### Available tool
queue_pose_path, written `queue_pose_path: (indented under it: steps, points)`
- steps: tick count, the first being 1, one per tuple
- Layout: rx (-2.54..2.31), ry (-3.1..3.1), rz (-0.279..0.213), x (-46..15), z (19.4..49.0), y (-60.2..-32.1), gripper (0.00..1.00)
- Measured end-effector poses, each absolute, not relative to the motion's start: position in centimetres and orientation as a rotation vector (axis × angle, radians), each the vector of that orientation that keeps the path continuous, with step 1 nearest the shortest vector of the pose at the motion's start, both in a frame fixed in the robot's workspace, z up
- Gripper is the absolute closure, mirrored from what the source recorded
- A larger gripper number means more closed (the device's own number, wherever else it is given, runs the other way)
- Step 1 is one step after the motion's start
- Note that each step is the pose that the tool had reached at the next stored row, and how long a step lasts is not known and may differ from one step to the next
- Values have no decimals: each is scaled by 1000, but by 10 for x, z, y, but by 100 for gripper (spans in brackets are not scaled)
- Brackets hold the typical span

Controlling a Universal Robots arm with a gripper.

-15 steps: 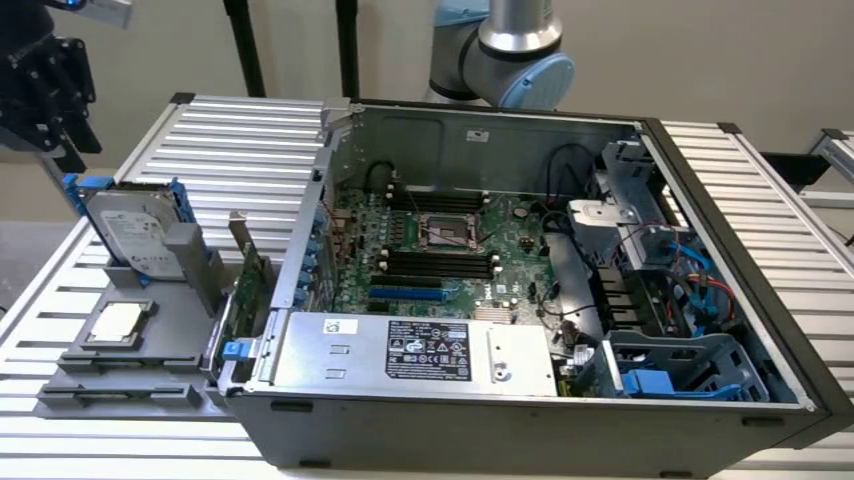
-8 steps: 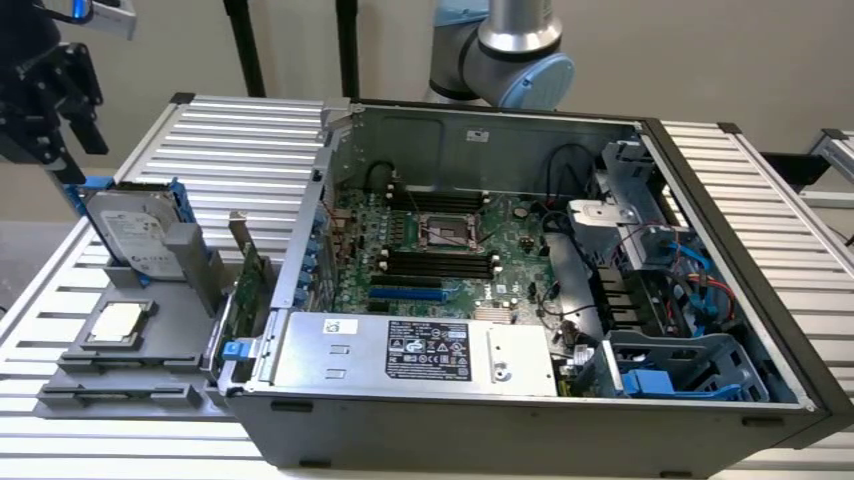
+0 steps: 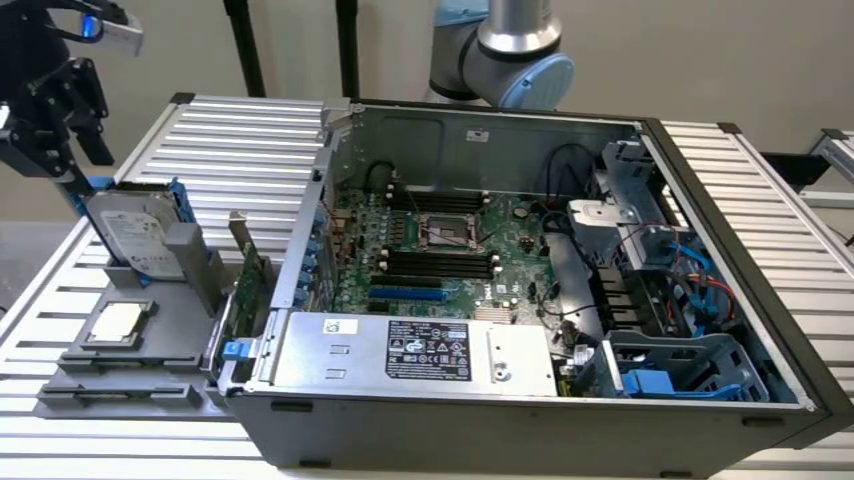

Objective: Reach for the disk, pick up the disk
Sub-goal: 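Pick up the disk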

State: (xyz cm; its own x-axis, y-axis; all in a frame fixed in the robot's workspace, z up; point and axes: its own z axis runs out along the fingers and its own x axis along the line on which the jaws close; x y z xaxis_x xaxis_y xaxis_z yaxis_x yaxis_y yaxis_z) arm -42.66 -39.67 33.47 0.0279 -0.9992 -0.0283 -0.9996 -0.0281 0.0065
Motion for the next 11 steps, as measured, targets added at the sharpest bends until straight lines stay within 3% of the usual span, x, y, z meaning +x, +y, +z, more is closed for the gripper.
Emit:
queue_pose_path:
  steps: [11]
  points:
    - [-2257,2164,39,-427,315,-397,46]
